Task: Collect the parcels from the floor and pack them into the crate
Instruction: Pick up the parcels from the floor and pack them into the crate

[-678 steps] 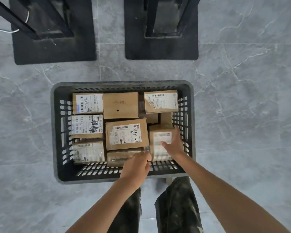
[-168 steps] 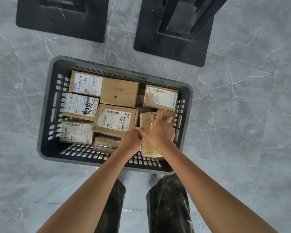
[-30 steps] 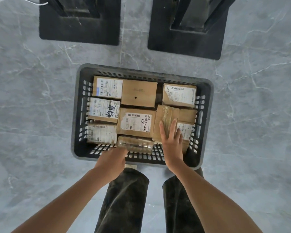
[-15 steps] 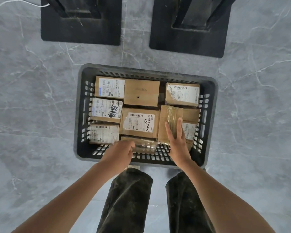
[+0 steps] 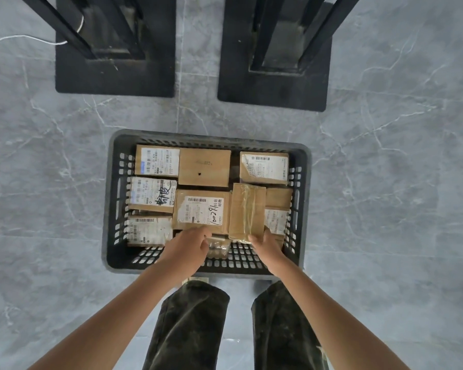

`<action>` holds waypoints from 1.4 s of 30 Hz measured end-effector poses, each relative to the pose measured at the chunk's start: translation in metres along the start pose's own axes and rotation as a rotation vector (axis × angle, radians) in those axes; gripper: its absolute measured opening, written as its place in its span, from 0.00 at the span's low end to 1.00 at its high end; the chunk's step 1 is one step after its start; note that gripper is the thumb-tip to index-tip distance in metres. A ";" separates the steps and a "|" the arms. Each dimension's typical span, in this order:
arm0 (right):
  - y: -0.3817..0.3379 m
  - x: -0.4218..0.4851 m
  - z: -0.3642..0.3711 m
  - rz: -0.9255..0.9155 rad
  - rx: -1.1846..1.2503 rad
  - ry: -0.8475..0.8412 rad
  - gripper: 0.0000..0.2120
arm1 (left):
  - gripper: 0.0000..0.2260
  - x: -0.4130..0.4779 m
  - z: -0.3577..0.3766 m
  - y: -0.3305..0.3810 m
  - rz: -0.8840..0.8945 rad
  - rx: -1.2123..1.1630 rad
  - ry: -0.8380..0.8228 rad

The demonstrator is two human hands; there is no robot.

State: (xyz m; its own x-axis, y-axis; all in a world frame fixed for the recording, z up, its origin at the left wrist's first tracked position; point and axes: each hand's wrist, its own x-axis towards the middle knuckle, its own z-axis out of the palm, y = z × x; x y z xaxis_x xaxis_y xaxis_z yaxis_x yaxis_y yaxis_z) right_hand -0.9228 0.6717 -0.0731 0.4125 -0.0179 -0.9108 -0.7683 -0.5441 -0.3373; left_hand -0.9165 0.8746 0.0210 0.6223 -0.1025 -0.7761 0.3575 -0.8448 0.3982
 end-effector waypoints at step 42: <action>-0.011 0.022 -0.073 -0.206 -0.432 -0.021 0.19 | 0.30 0.121 0.041 0.094 0.227 0.890 -0.356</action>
State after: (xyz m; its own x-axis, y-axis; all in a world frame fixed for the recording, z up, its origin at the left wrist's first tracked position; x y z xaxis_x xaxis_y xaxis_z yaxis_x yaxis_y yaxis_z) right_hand -0.8694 0.6163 -0.0722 0.5212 0.1417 -0.8416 -0.3960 -0.8334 -0.3855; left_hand -0.8363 0.7610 -0.0561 0.3131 -0.3397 -0.8869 -0.4901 -0.8577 0.1555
